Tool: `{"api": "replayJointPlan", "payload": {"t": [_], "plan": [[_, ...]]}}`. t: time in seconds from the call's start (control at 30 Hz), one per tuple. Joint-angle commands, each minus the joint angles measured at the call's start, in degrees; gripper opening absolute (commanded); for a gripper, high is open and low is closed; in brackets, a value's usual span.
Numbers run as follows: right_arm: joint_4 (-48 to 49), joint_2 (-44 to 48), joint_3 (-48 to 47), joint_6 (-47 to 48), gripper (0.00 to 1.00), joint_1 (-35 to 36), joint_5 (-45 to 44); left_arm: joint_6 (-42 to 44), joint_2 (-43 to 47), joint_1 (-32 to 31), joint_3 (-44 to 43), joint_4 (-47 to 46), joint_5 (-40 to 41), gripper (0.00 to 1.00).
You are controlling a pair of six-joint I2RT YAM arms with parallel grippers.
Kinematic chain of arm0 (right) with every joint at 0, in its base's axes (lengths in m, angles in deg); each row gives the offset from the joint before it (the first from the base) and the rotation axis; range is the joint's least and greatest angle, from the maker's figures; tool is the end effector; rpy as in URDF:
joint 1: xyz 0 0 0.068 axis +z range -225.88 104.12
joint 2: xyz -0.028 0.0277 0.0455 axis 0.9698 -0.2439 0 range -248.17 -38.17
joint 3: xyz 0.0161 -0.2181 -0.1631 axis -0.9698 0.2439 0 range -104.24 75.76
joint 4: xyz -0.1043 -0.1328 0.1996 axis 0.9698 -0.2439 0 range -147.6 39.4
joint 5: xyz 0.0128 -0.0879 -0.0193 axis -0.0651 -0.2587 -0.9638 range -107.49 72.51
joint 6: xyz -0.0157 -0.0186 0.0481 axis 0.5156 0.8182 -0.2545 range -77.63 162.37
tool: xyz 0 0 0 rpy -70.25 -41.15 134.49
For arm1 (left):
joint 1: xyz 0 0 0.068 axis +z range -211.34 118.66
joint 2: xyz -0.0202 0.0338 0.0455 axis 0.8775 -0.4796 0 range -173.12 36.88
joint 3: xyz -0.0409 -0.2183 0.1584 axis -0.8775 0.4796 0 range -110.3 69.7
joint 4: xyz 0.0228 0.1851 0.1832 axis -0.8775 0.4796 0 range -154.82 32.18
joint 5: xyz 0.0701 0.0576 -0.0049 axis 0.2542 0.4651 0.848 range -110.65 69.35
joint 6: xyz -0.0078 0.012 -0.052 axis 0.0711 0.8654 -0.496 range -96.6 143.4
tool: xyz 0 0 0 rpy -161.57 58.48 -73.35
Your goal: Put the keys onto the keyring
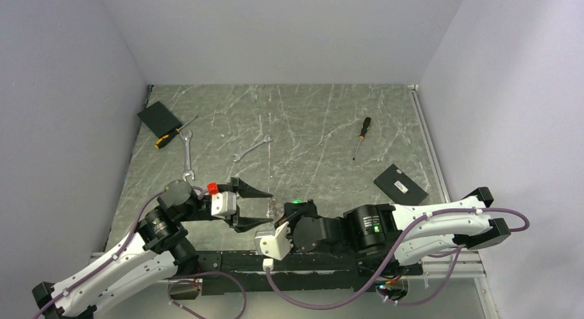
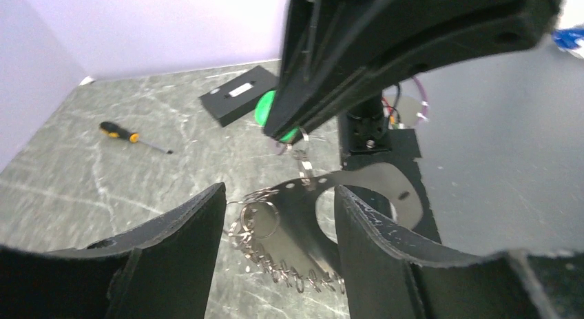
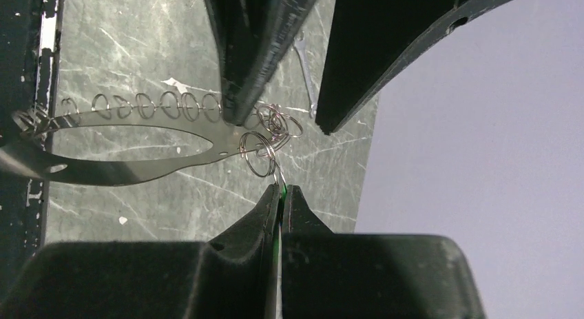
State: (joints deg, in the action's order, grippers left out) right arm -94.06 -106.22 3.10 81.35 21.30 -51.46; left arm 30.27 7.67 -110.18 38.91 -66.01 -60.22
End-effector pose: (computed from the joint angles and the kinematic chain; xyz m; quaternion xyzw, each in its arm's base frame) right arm -0.0105 0.2420 0.3730 -0.7532 0.4390 -0.0295 0.4889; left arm 0.0712 -0.1159 0.3139 0.5200 0.4594 -0.4620 0.5524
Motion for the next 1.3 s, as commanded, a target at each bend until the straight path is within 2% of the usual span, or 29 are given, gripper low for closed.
{"api": "replayJointPlan", "payload": {"t": [0.0,0.03,0.1,0.23,0.33,0.47,0.6,0.67,0.77,1.03,1.27], "plan": [[3.56,-0.16,-0.52,-1.33,0.00,0.24,-3.91,-8.65,1.95,0.00,0.11,-2.48,15.14,0.65],[3.78,-0.15,-0.36,-1.55,0.00,0.20,-4.37,-11.31,2.45,-0.02,-0.41,-1.28,18.82,0.68],[4.12,-0.17,0.03,-1.92,0.00,-0.01,-5.04,-13.15,3.48,-0.04,-1.80,2.63,21.21,0.72],[2.95,-1.02,-0.65,-3.98,0.00,-1.15,-5.22,-14.86,5.67,-0.05,-4.20,8.81,22.29,0.74],[1.32,-2.28,-2.14,-5.26,0.00,-2.56,-5.84,-17.65,6.13,-0.01,-6.33,13.42,26.94,0.75],[-0.61,-4.04,-4.08,-7.18,0.00,-4.40,-6.62,-28.67,3.79,-0.04,-9.35,17.75,38.29,0.74],[-2.19,-6.04,-5.68,-9.13,0.00,-6.20,-7.38,-29.83,-1.29,-0.07,-12.84,21.14,38.25,0.75],[-2.89,-6.74,-6.82,-10.21,0.00,-7.26,-7.68,-28.69,-2.05,-0.07,-12.12,19.04,35.91,0.80],[-3.80,-7.58,-9.09,-11.78,0.00,-9.18,-7.36,-24.56,-0.61,-0.04,-8.70,14.43,33.41,0.98],[-10.46,-11.03,-16.12,-17.27,0.00,-13.12,-4.86,-16.21,2.16,-0.08,-1.06,-0.21,30.64,1.00],[-15.57,-14.46,-20.88,-21.45,0.00,-15.53,-3.84,-17.66,-0.18,-0.11,2.62,-13.18,25.23,0.99]]}}
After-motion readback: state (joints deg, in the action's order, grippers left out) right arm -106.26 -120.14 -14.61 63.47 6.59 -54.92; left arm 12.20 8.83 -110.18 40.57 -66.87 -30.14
